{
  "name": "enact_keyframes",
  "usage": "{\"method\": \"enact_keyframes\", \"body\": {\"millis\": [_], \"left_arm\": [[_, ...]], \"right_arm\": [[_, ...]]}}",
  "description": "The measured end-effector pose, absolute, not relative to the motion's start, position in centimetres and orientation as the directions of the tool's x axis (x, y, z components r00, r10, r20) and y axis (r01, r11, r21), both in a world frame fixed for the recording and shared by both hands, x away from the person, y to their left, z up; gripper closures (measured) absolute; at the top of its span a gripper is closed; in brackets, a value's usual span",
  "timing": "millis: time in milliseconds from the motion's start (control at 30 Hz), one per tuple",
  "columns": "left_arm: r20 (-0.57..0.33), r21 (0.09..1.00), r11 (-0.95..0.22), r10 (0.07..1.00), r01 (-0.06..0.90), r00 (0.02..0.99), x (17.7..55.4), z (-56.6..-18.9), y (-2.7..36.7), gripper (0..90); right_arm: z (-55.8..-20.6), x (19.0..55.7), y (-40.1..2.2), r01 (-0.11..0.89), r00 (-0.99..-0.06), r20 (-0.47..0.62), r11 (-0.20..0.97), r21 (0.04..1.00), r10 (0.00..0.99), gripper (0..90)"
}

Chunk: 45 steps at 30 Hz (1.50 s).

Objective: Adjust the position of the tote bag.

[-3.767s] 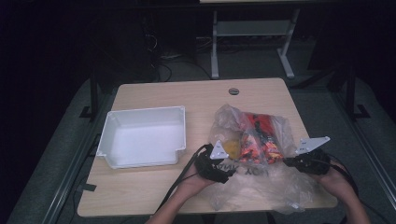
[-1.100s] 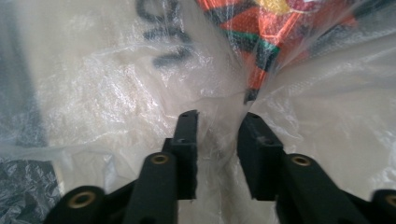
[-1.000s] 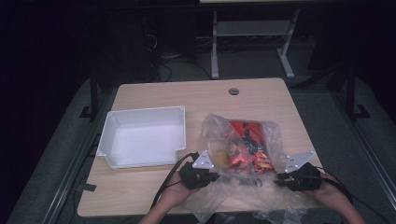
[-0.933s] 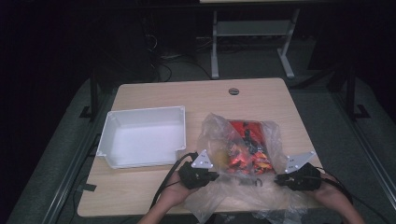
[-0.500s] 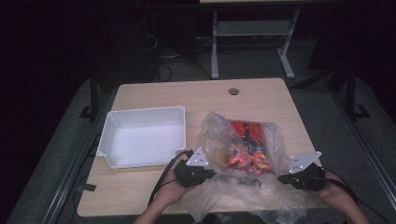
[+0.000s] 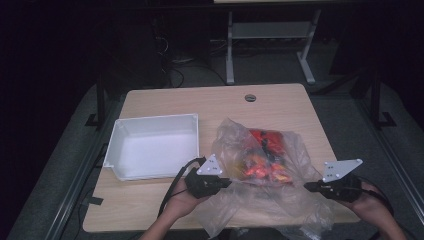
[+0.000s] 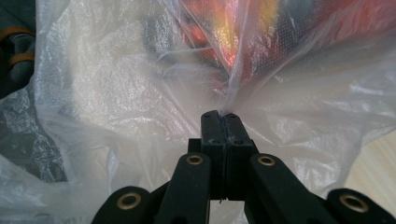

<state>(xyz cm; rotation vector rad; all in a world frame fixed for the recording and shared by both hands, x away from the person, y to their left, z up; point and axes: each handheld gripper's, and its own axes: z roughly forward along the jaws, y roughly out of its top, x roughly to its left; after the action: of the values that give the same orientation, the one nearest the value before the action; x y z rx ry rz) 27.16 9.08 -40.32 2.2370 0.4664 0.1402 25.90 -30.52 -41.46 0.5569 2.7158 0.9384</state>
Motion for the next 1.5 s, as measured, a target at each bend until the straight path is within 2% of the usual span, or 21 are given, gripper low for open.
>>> {"method": "enact_keyframes", "body": {"millis": [500, 800, 1033, 1300, 1500], "left_arm": [[-0.017, 0.758, -0.588, 0.415, 0.283, 0.91, 29.3, -38.9, 8.0, 90.0], [0.025, 0.73, -0.607, 0.483, 0.314, 0.875, 31.0, -39.2, 6.4, 90.0], [0.069, 0.666, -0.658, 0.524, 0.352, 0.849, 32.2, -41.2, 4.5, 90.0], [0.023, 0.639, -0.658, 0.533, 0.397, 0.846, 33.7, -43.6, 2.9, 90.0], [-0.017, 0.647, -0.642, 0.527, 0.411, 0.85, 34.3, -44.7, 2.6, 90.0]], "right_arm": [[-38.6, 27.8, -30.9, 0.268, -0.882, -0.15, 0.737, 0.62, 0.447, 89.1], [-38.3, 29.6, -31.0, 0.292, -0.857, -0.163, 0.72, 0.629, 0.489, 89.1], [-40.2, 31.6, -30.3, 0.355, -0.84, -0.125, 0.71, 0.608, 0.528, 89.0], [-43.2, 33.5, -28.6, 0.396, -0.848, -0.08, 0.726, 0.562, 0.524, 88.9], [-44.4, 33.9, -28.1, 0.41, -0.854, -0.029, 0.706, 0.577, 0.52, 88.9]]}}
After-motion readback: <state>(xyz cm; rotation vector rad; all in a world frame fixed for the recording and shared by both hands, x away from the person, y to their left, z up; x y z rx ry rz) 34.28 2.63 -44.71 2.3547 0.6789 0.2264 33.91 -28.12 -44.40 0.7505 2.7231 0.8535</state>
